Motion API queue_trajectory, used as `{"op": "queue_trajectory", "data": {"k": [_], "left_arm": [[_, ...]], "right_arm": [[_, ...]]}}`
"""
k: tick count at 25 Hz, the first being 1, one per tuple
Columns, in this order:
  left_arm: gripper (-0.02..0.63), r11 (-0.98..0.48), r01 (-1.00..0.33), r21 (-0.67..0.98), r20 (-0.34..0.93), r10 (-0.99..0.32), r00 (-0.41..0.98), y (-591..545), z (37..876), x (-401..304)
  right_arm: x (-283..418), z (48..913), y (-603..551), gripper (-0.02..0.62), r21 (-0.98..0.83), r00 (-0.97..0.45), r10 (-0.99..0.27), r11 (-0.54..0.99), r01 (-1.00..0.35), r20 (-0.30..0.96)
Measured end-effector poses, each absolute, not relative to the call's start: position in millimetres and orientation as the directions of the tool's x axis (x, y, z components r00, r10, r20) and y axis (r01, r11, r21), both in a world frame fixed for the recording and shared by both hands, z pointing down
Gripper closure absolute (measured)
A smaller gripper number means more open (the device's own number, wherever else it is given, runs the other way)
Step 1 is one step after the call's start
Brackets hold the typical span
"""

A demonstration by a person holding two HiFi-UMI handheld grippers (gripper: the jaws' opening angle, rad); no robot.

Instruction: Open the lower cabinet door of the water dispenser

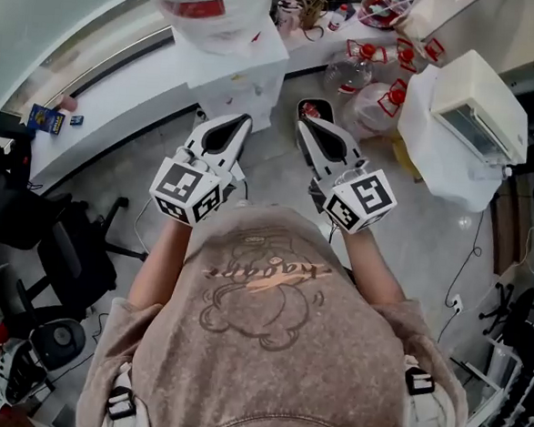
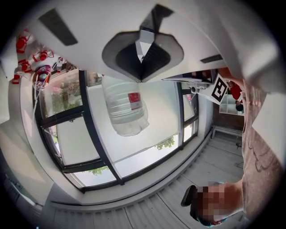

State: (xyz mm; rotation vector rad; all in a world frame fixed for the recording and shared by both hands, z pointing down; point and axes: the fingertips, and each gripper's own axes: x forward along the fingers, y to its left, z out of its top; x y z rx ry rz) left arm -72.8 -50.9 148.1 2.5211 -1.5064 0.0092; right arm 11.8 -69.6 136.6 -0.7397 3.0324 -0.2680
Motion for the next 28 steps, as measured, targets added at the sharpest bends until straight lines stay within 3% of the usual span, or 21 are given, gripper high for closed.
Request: {"op": "queue_trajectory", "data": {"k": [5, 28], "left_arm": [[0.594, -0.452, -0.871, 0.193, 0.092, -0.875, 0.474, -52.7, 152.8, -69.3], [0.594, -0.402, -0.898, 0.181, 0.144, -0.892, 0.428, -58.6, 222.9, -74.1]], "right_arm": [[24.5, 148.3, -71.8, 0.589, -0.183, -0.854, -0.520, 0.836, -0.517, 0.039], [33.5, 216.7, -79.0, 0.589, -0.160, -0.844, -0.526, 0.829, -0.536, 0.098]]}}
